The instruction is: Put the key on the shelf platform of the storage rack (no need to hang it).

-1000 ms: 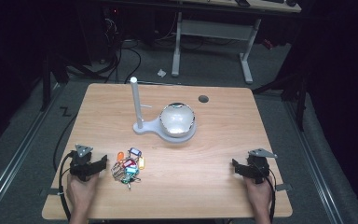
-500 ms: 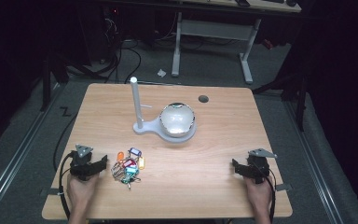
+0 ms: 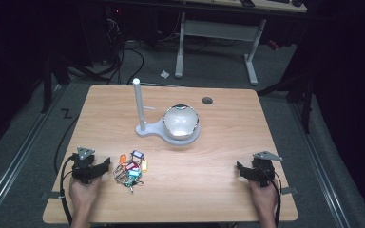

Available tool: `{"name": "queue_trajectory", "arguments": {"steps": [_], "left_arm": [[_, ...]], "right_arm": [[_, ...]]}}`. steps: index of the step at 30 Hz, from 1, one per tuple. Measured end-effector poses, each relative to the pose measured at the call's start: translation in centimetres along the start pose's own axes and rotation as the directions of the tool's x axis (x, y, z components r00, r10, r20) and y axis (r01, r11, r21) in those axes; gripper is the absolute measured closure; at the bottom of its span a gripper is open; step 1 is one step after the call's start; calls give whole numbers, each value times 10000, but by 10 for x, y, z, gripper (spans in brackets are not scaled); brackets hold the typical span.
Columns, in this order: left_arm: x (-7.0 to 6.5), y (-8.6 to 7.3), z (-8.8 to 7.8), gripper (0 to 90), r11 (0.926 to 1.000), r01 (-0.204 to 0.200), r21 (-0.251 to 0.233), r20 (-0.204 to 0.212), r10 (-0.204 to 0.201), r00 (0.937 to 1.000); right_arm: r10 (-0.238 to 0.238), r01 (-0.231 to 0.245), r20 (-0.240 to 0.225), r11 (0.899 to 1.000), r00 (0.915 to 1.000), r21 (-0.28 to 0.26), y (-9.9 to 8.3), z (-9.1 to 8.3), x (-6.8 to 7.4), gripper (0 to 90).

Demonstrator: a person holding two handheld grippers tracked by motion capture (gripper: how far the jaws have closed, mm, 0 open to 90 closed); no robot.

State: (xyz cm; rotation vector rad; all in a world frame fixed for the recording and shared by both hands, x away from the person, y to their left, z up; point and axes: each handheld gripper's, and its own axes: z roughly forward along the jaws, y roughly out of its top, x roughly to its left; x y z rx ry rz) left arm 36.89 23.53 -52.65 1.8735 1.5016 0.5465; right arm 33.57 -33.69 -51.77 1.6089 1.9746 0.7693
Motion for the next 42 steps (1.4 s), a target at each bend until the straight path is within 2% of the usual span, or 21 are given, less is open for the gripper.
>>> {"name": "queue_trajectory", "arguments": {"steps": [4,13,16,18,23,28,30,32,35,36,40,42], "left_arm": [[0,2,-4,363,10000,25,45,122,-26,9999],[-11,7,-16,371,9990,-405,-167,386,411,9984],[-15,8,-20,376,9986,-439,-288,562,454,9974],[-19,9,-23,381,9975,-618,-346,696,641,9955],[-32,9,-31,392,9932,-1098,-385,1107,1135,9874],[-41,10,-33,394,9914,-1268,-322,1390,1301,9817],[-47,11,-33,393,9899,-1406,-194,1608,1419,9767],[-49,11,-33,390,9895,-1436,-165,1636,1444,9759],[-58,11,-31,389,9850,-1723,134,1923,1666,9671],[-58,11,-31,389,9850,-1723,134,1923,1666,9671],[-67,8,-28,387,9777,-2044,474,2105,1902,9589],[-68,8,-28,387,9763,-2099,521,2126,1945,9576]], "right_arm": [[0,0,0,10000,10000,-1,0,0,0,240],[2,-2,-2,10000,10000,1,0,0,0,240],[1,-1,-1,10000,10000,-1,0,0,0,240],[3,-3,-1,10000,10000,0,0,0,0,240],[-1,1,-2,10000,10000,0,0,0,0,240],[2,-2,-2,10000,10000,2,0,0,0,240],[0,0,-1,10000,10000,-1,0,0,0,240],[0,0,-2,10000,10000,1,0,0,0,240],[3,-3,-2,10000,10000,0,0,0,0,240],[3,-3,-2,10000,10000,0,0,0,0,240],[-4,4,3,10000,10000,12,0,0,0,240],[2,-2,-2,10000,10000,-1,0,0,0,240]]}}
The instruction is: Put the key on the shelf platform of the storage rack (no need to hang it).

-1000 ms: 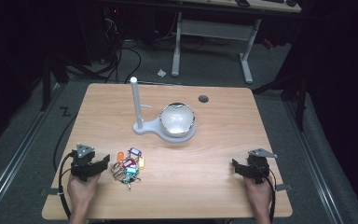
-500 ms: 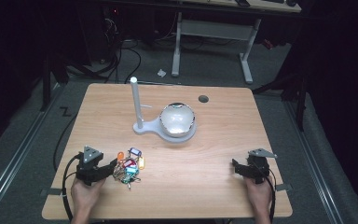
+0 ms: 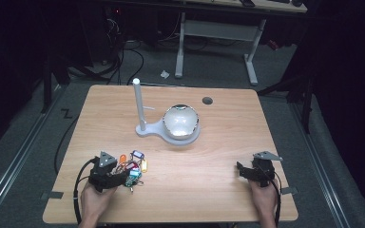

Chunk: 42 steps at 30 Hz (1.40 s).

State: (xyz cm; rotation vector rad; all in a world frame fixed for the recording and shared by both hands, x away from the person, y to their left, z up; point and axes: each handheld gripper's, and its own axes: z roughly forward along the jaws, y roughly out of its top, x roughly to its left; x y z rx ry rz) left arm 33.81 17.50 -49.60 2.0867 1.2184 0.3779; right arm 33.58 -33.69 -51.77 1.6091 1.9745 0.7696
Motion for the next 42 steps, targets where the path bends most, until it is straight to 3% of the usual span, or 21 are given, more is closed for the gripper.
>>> {"name": "queue_trajectory", "arguments": {"steps": [6,14,20,25,26,30,37,42], "left_arm": [[-9,0,5,376,9990,-334,305,-32,335,9994],[-13,-3,13,380,9968,-486,638,-22,488,9988],[-9,-5,18,387,9985,-49,548,166,40,9999],[-7,-4,20,460,9982,-39,595,281,22,9996],[-7,-3,20,522,9984,-72,569,302,54,9995],[-8,-1,21,631,9981,62,617,503,-93,9987],[-8,1,20,726,9975,-98,697,432,67,9990],[-8,2,20,734,9971,-262,721,352,237,9991]], "right_arm": [[-1,1,-1,10000,10000,1,0,0,0,240],[-2,2,1,10000,10000,0,0,0,0,240],[-4,4,0,10000,10000,-1,0,0,0,240],[-4,4,3,10000,10000,0,0,0,0,240],[-5,5,4,10000,10000,-1,0,0,0,240],[-3,3,4,10000,10000,-1,0,0,0,240],[-5,5,3,10000,10000,1,0,0,0,240],[-2,2,2,10000,10000,0,0,0,0,240]]}}
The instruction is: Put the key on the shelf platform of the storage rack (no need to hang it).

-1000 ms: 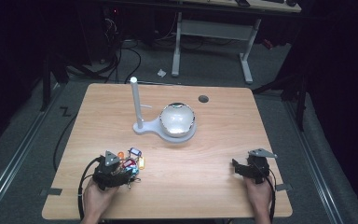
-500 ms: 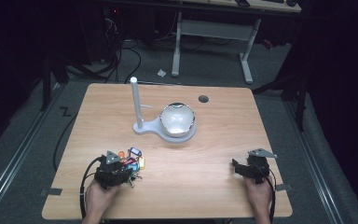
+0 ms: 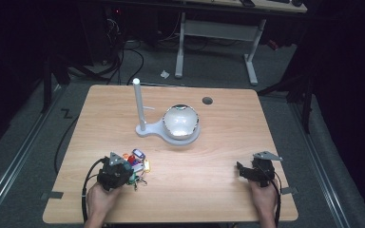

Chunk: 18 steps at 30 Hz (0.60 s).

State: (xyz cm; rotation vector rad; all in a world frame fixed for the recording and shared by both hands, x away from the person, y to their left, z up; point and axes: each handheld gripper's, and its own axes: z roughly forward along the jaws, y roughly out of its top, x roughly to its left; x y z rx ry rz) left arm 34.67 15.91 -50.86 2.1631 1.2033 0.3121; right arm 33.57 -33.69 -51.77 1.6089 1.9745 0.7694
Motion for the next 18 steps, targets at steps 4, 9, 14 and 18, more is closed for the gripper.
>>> {"name": "queue_trajectory", "arguments": {"steps": [4,9,14,18], "left_arm": [[0,2,0,744,9999,-47,112,7,47,10000],[-2,4,-2,751,9998,-208,55,-84,209,9997],[0,10,-9,753,9996,-238,-128,69,239,9997],[0,16,-16,756,9990,-223,-397,161,229,9996]], "right_arm": [[0,0,-2,10000,10000,1,0,0,0,240],[-1,1,-4,10000,10000,-1,0,0,0,240],[0,0,-3,10000,10000,0,0,0,0,240],[1,-1,-5,10000,10000,-1,0,0,0,240]]}}
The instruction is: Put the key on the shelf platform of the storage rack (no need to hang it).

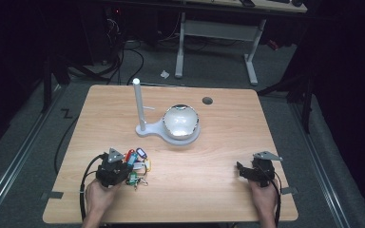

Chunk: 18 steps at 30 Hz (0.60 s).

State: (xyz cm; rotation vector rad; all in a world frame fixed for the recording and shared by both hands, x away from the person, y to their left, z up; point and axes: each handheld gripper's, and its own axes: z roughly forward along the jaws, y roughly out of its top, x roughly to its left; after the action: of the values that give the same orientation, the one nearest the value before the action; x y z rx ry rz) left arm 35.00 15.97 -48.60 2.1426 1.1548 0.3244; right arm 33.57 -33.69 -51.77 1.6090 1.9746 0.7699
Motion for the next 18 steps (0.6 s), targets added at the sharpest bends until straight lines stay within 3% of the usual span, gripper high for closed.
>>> {"name": "queue_trajectory", "arguments": {"steps": [18], "left_arm": [[-3,46,-32,757,9957,-592,-707,338,617,9975]], "right_arm": [[0,0,3,10000,10000,15,0,0,0,240]]}}
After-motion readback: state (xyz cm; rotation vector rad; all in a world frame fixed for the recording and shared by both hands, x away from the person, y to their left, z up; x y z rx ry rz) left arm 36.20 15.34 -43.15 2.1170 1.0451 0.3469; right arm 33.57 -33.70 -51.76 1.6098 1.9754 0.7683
